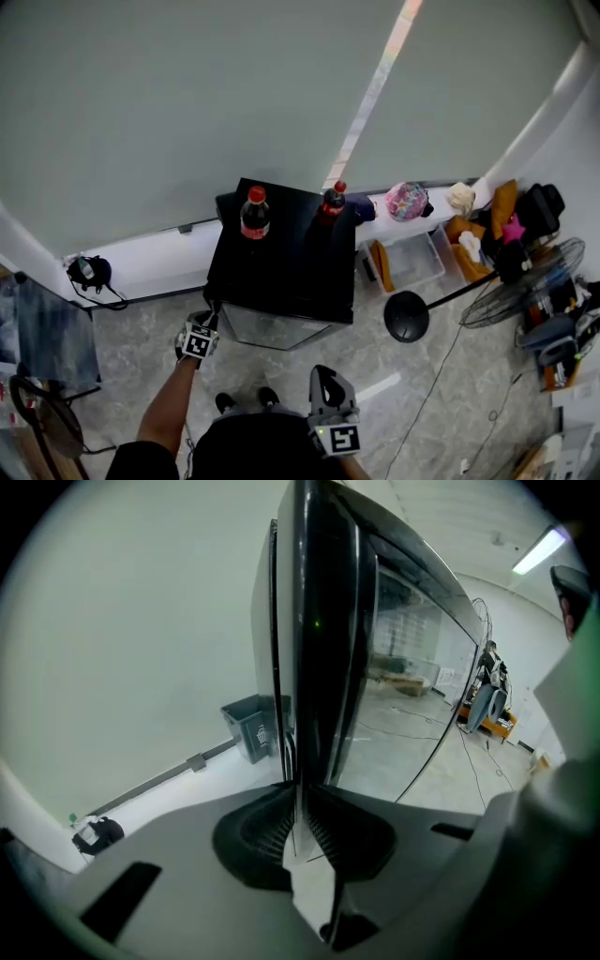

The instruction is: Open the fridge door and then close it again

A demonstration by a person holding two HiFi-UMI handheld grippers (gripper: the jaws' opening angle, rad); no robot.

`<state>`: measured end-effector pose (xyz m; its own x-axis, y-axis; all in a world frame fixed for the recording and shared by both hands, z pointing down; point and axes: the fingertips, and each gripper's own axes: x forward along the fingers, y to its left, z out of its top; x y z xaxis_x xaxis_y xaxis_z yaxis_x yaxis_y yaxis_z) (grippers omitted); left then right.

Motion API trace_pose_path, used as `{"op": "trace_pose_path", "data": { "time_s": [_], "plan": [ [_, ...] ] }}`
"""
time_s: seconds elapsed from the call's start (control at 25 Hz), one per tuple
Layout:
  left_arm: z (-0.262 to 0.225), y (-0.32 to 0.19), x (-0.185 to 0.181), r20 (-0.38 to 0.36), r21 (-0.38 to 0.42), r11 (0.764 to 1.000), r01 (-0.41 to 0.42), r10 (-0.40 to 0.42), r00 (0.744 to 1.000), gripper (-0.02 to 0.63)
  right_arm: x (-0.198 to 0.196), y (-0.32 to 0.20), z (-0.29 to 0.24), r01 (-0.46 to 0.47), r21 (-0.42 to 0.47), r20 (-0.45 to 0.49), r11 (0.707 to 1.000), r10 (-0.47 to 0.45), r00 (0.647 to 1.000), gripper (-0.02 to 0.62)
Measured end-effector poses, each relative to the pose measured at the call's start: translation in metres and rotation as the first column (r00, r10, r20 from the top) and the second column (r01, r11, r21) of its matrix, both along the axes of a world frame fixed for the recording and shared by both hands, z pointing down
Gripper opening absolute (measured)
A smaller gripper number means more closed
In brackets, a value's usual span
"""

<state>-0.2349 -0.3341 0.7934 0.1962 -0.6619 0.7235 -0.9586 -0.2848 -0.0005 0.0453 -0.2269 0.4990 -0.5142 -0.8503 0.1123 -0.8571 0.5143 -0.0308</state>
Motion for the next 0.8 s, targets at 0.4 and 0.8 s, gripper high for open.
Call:
{"op": "trace_pose_path", "data": {
  "time_s": [0.4, 0.8],
  "plan": [
    [-0.099, 0.045, -0.005, -0.099, 0.271, 0.951, 0.152, -0.130, 0.987, 0.006, -0.017, -0.003, -0.006, 0.047, 0.032, 0.038, 0.998, -0.048, 0.998, 0.009],
    [-0.263, 0.144, 0.010, -0.213, 0.572, 0.788, 0.229, -0.127, 0.969, 0.006, -0.033, 0.007, -0.004, 0.087, 0.031, 0.027, 0.996, -0.088, 0.996, 0.009]
  ]
}}
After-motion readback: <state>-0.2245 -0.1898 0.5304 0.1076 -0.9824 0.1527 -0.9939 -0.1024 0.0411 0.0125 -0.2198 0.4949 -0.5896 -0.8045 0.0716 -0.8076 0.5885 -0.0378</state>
